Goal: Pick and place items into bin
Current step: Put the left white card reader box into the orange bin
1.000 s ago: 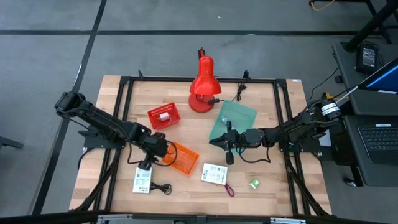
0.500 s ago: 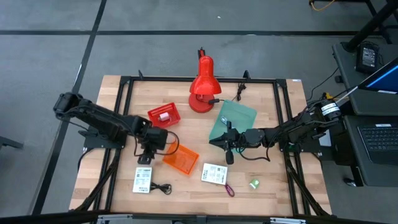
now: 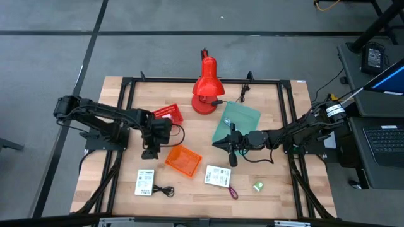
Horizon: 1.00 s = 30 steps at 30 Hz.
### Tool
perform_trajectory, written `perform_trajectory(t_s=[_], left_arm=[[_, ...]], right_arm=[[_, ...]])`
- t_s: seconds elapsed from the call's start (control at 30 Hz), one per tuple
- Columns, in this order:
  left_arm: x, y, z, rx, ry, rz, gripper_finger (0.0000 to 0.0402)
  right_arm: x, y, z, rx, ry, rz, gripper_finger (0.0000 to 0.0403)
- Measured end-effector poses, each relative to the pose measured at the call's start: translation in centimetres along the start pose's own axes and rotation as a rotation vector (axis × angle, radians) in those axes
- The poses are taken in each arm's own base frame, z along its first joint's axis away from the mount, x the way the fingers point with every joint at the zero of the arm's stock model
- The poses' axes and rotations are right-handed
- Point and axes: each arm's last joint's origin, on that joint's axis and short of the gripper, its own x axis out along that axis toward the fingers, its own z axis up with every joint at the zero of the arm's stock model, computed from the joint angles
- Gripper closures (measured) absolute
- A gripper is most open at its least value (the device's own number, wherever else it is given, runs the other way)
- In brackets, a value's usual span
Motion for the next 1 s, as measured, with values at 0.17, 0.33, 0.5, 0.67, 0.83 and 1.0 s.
perform_trajectory(t_s=[0.17,0.33,0.5,0.67,0.83,1.0], left_arm=[[0.2,0.1,-0.3,-0.014,0.020,0.025,0.0172],[1.0,-0.2,-1.1,0.016,0.070,-0.014,0.0168],[1.7,-0.3,-1.9,0.038,0.107,-0.011,0.0170],[2.4,-0.3,-2.3,0.043,0.106,-0.014,0.0170],[3.0,0.0,-2.5,0.044,0.080,-0.017,0.0170],[3.0,0.0,-2.4,0.047,0.072,-0.027,0.0171]], right_arm=[[0.0,0.0,0.0,0.004,0.000,0.000,0.0398],[0.0,0.0,0.0,0.028,0.000,0.001,0.0398],[0.0,0.1,0.0,0.033,0.000,0.002,0.0398],[0.0,0.1,0.0,0.049,-0.001,0.002,0.0398],[0.0,0.1,0.0,0.049,-0.001,0.002,0.0398],[0.0,0.1,0.0,0.049,-0.001,0.002,0.0398]])
